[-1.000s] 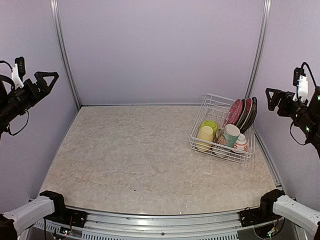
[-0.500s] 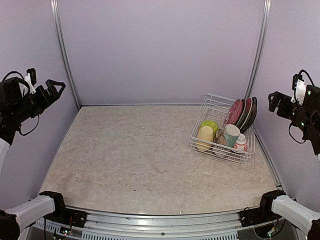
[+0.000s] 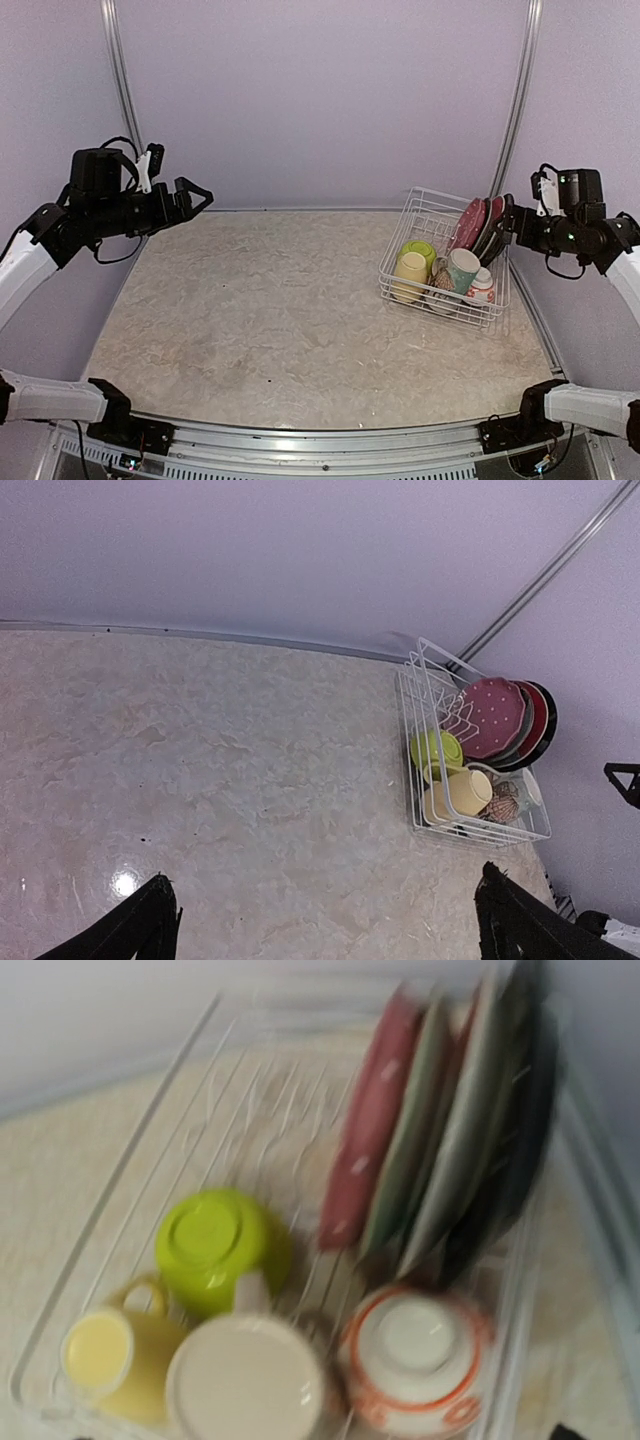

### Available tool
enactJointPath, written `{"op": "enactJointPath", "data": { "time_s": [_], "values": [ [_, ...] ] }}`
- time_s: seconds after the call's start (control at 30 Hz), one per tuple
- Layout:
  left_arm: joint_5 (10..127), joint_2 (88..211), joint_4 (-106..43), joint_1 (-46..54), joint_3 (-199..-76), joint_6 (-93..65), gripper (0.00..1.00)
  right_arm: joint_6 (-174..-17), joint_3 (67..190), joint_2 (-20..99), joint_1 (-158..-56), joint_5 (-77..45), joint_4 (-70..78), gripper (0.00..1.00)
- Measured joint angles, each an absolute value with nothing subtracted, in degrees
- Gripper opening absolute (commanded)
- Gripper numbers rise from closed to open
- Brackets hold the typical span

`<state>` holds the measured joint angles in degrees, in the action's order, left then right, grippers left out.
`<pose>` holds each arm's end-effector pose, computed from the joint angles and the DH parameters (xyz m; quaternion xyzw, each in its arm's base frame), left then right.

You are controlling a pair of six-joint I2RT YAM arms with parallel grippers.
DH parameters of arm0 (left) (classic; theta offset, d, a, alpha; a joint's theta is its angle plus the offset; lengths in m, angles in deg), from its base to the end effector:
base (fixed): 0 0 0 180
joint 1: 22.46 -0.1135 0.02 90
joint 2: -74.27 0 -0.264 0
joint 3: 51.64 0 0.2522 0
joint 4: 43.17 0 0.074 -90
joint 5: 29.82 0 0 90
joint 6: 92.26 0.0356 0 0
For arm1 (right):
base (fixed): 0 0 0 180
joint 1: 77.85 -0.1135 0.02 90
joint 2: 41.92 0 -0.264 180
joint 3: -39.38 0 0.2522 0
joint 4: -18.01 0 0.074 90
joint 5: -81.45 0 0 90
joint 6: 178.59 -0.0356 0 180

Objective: Unload the mixed dishes from the dish rack
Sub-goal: Grab the cup from the dish rack.

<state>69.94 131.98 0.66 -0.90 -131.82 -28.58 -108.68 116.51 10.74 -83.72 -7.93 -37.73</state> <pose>0.1965 -0.0841 0.3933 0.0137 0.8242 -0.2922 0.4849 0.1822 0.0183 0.3710 0.1105 0.8645 0.1055 0.4789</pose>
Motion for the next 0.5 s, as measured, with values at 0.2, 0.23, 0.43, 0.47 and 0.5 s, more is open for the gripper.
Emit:
{"op": "enactJointPath", "data": {
  "time_s": [0.2, 0.23, 0.43, 0.47, 0.5],
  "values": [
    [66.23, 142.13, 2.32, 8.48, -139.58, -27.40, 0.99, -109.56, 116.32, 16.03, -88.52, -8.54, -38.93, 0.97],
    [65.94, 143.48, 2.34, 9.46, -141.02, -27.25, 0.99, -109.54, 116.32, 17.32, -89.27, -8.56, -38.97, 0.99],
    [64.65, 147.20, 1.01, 12.48, -143.86, -26.40, 0.99, -109.47, 116.05, 27.31, -91.74, -9.89, -38.69, 1.00],
    [64.39, 147.59, 0.90, 12.52, -143.91, -26.40, 0.99, -109.54, 115.83, 28.67, -91.93, -10.22, -38.64, 1.00],
    [64.13, 148.07, 0.90, 12.50, -143.91, -26.40, 0.99, -109.69, 115.55, 29.69, -92.02, -10.57, -38.49, 1.00]
  ]
}}
